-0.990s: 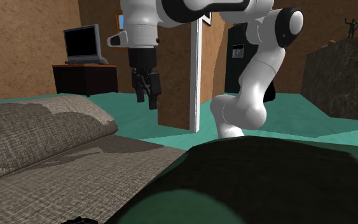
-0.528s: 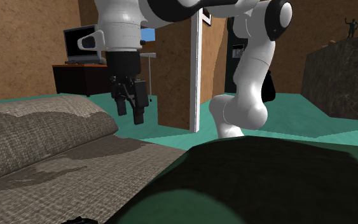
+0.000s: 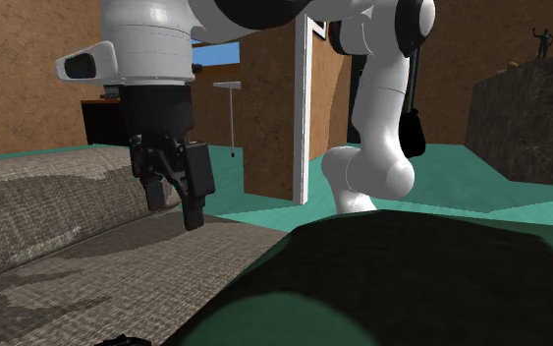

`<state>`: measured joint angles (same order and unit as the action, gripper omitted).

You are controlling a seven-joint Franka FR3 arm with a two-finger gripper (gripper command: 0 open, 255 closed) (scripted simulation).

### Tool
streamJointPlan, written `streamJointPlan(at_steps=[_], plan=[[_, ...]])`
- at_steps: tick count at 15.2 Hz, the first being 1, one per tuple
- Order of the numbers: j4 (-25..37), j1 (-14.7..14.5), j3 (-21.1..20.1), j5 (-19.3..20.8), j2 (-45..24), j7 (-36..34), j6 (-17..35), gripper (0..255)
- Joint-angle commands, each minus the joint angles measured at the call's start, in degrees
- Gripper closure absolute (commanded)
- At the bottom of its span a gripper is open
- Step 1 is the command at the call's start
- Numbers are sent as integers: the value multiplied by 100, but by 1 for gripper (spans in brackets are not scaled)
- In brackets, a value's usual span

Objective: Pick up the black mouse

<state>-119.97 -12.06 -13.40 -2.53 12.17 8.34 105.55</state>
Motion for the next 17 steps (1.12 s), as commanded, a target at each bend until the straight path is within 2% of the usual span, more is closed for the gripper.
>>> streamJointPlan(at_steps=[1,13,17], plan=[[320,-82,-109,14,-375,15,70,0],[2388,-763,-748,361,-2375,-74,45,0],[2247,-784,-750,384,-2450,-76,259,0]])
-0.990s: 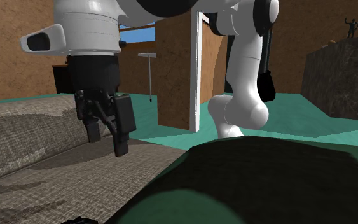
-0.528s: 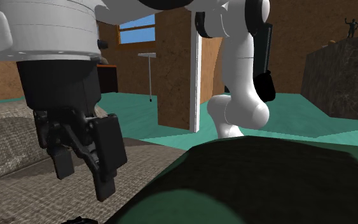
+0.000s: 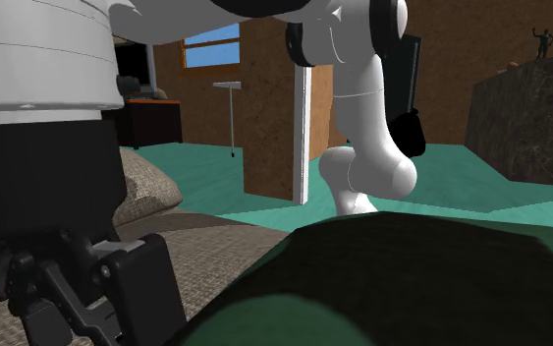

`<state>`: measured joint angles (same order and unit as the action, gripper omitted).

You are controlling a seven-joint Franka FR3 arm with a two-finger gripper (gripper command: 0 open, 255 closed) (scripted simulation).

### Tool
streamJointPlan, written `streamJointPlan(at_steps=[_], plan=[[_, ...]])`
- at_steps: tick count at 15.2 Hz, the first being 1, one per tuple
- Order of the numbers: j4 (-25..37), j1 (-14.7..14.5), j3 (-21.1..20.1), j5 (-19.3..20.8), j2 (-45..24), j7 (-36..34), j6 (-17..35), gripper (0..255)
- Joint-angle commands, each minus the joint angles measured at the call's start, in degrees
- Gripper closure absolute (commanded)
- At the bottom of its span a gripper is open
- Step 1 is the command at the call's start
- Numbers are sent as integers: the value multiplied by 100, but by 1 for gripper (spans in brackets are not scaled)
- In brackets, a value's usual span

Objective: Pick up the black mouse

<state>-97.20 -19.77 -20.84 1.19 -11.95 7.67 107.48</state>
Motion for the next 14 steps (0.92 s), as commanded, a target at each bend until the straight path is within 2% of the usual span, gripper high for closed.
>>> streamJointPlan(at_steps=[1,6,7,14], plan=[[-90,-13,-3,17,-52,-11,139,0],[-294,-20,9,38,-108,-15,397,0],[-363,-11,7,19,-55,-5,416,255],[-403,0,15,19,-58,12,456,255]])
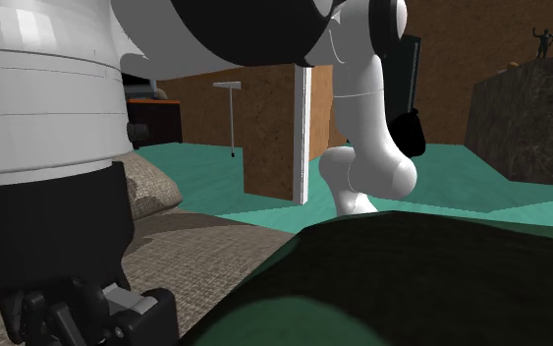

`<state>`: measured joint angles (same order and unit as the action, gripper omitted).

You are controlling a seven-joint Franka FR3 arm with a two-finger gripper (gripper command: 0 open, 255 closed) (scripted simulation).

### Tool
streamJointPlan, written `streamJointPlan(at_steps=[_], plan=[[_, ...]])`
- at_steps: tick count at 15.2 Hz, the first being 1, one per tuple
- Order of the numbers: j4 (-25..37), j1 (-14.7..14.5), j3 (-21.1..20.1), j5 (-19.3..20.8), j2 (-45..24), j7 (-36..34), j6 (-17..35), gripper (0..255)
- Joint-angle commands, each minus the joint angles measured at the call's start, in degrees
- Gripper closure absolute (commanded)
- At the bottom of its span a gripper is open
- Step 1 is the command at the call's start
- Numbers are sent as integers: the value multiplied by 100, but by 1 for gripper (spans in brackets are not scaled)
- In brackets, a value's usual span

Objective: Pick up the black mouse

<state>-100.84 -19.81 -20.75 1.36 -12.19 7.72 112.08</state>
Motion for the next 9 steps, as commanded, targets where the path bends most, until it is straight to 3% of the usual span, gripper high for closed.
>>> streamJointPlan(at_steps=[1,9], plan=[[-44,-4,0,0,-24,-7,-7,255],[487,-14,-13,-17,13,-13,-572,255]])
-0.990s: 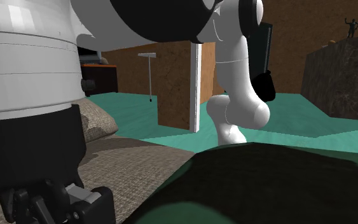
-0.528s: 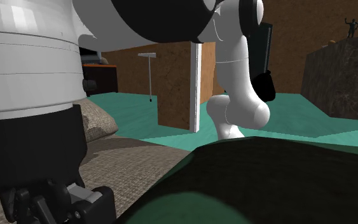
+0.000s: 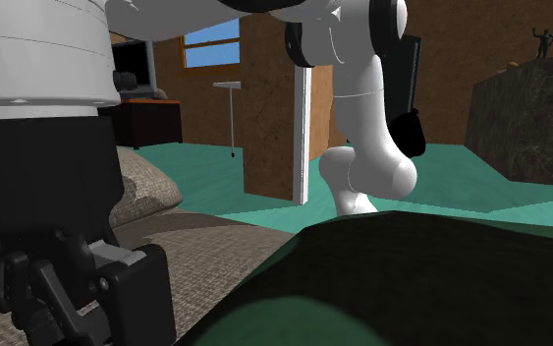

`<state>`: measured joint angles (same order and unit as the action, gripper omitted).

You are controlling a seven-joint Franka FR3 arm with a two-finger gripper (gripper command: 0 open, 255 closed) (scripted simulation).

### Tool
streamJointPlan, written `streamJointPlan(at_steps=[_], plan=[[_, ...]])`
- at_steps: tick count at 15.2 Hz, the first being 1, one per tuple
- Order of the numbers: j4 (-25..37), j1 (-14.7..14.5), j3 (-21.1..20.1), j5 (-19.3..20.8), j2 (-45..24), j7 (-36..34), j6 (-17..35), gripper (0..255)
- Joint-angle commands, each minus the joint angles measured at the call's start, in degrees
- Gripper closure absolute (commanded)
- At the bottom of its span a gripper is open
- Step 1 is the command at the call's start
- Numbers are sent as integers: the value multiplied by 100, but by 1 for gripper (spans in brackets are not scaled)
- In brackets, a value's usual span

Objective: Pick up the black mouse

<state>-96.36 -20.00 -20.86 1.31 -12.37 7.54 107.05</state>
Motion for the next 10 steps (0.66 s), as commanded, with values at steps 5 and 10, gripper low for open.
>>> streamJointPlan(at_steps=[5,10], plan=[[385,-1,-9,-24,61,0,-444,255],[626,-9,-14,-24,63,-7,-686,255]])
